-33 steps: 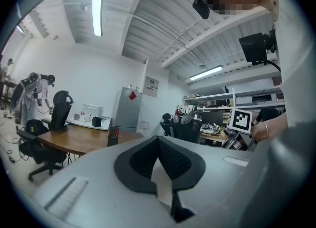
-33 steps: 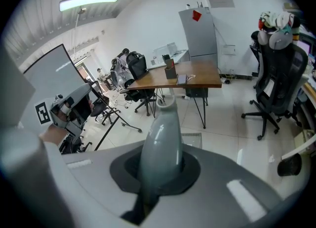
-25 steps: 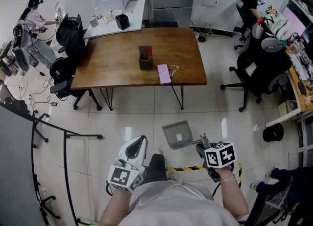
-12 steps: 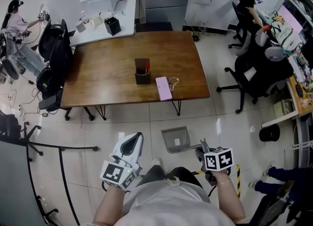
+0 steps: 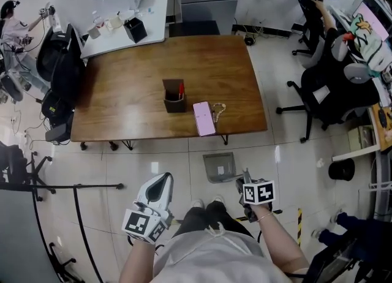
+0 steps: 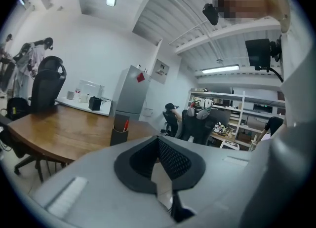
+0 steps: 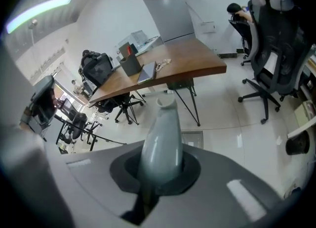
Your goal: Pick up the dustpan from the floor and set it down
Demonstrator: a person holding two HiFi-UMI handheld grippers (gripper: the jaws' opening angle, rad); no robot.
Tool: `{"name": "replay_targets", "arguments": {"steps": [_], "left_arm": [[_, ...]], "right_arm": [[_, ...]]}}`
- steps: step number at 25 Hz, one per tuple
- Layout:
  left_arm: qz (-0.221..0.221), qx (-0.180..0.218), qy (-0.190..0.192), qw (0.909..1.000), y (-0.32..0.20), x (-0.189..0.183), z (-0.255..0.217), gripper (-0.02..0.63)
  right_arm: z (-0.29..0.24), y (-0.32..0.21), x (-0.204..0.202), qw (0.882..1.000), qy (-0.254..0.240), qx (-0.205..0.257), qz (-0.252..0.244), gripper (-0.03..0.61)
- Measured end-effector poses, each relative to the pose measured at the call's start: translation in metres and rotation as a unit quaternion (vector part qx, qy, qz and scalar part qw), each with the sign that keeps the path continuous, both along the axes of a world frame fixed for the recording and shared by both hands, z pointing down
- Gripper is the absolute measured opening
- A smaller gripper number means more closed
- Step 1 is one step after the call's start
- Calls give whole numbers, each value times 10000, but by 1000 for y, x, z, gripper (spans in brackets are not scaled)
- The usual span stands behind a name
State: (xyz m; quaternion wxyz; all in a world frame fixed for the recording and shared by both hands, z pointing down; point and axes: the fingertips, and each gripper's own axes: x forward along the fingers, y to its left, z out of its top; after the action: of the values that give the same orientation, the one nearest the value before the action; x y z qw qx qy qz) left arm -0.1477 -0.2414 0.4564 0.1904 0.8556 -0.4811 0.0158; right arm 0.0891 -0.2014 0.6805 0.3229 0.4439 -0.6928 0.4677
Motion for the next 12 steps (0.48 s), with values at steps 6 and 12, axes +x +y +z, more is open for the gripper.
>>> {"name": "replay_targets", "arguments": {"steps": [6,12], "left_arm": [[-149,183,-76,9997,-16,5,24,14],[-263,82,-47,9996,-20,2,73,14]], "right_arm": [[63,-39,8,10000,63,-41,57,3],[116,-44,6,9998,189,61,-93,6]]}}
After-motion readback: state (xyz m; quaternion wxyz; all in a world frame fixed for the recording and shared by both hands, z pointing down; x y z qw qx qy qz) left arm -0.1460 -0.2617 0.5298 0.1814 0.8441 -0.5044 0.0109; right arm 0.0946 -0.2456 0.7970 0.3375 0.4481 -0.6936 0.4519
